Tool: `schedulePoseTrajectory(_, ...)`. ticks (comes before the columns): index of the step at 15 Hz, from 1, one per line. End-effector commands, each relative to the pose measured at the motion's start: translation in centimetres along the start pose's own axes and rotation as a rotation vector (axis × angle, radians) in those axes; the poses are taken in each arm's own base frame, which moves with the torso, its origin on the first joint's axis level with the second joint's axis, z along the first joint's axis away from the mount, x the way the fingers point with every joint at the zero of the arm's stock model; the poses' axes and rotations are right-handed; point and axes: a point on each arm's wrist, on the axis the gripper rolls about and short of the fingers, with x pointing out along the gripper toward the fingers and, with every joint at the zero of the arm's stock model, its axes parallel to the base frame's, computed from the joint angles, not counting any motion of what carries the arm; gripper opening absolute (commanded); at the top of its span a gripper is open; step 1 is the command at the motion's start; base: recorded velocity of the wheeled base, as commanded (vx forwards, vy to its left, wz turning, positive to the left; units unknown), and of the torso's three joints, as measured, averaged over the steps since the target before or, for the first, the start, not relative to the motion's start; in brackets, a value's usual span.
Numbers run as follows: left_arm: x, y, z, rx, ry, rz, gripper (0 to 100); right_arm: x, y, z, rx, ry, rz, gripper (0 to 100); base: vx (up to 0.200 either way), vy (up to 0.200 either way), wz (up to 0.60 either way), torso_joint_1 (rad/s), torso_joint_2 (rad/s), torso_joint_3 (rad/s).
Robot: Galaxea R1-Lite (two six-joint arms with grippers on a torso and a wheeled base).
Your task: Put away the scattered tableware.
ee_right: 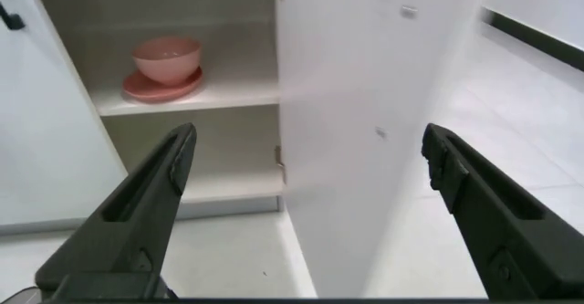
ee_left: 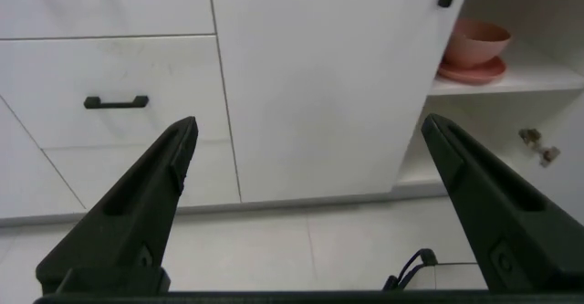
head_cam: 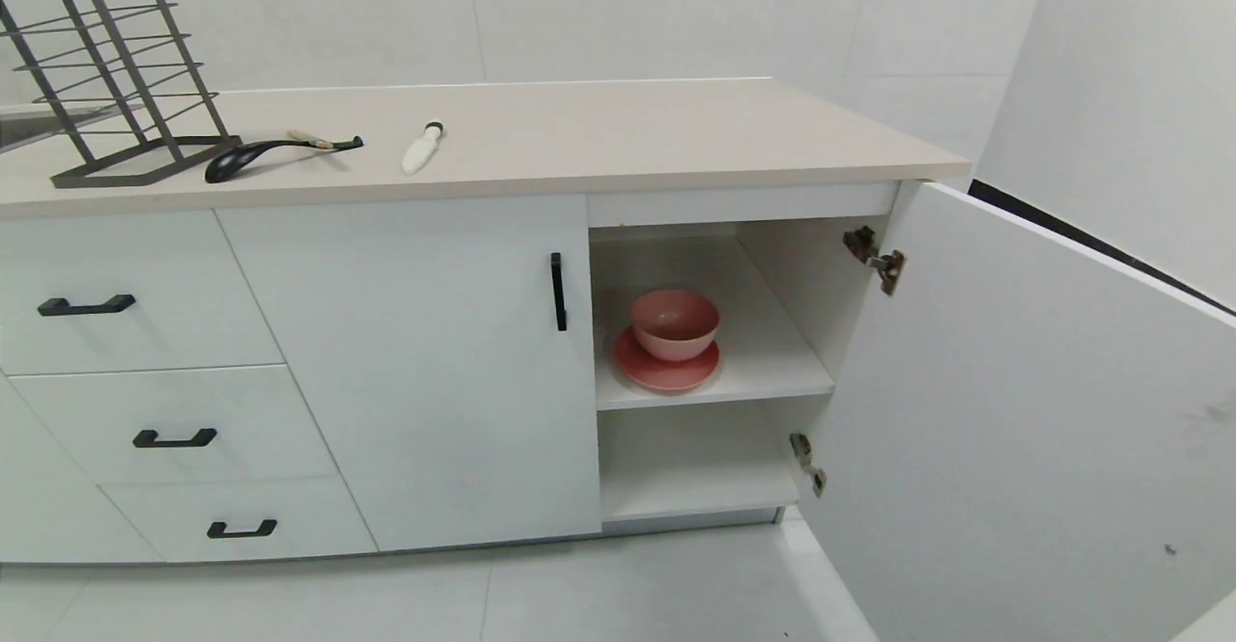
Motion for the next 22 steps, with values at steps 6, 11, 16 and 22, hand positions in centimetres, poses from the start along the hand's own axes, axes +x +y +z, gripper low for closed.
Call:
schedulePoseTrajectory(6, -0.01, 0.00, -0.01, 0.002, -0.002, 0.001, 100, 0.01, 0.00, 0.01, 0.002, 0.001, 0.000, 0, -0.100, -0.133, 0.00, 0.004, 0.00, 0.002)
schedulePoseTrajectory(11, -0.01, 0.00, -0.01, 0.001, -0.002, 0.001, 100, 0.01, 0.00, 0.01, 0.002, 0.001, 0.000, 0, -0.120, 0.000, 0.00, 0.001, 0.00, 0.000)
schedulePoseTrajectory(16, -0.01, 0.00, -0.01, -0.001, -0.002, 0.001, 100, 0.01, 0.00, 0.01, 0.004, 0.001, 0.000, 0, 0.000, -0.120, 0.00, 0.000, 0.00, 0.001)
schedulePoseTrajectory(22, -0.01, 0.00, -0.01, 0.001, -0.002, 0.001, 100, -0.03, 0.00, 0.77, 0.016, -0.068, 0.001, 0, -0.133, -0.067, 0.00, 0.001, 0.00, 0.002)
